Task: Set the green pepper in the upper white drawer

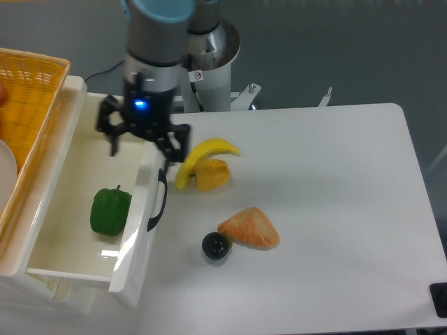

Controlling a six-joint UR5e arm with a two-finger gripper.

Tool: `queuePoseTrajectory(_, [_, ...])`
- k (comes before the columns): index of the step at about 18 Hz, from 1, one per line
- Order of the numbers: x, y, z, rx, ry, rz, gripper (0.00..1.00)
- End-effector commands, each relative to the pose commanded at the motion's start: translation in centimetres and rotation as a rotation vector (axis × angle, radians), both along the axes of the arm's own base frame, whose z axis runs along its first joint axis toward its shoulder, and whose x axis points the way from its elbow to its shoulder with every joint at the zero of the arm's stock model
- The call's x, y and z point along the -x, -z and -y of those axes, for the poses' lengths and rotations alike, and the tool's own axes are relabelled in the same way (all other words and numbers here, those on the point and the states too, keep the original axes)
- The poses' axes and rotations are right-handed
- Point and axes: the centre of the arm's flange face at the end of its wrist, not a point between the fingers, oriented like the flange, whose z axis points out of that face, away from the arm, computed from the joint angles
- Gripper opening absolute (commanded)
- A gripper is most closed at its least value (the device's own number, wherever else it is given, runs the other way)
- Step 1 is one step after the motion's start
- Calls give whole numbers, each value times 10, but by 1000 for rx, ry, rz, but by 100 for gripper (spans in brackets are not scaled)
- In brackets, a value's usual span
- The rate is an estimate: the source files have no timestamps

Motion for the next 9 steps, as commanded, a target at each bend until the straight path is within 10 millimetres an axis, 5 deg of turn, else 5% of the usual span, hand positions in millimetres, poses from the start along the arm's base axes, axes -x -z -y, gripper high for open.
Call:
queuePoseTrajectory(4, [69, 9, 48, 15, -43, -33, 100])
queuePoseTrajectory(9, [137, 49, 99, 70, 76, -86, 100])
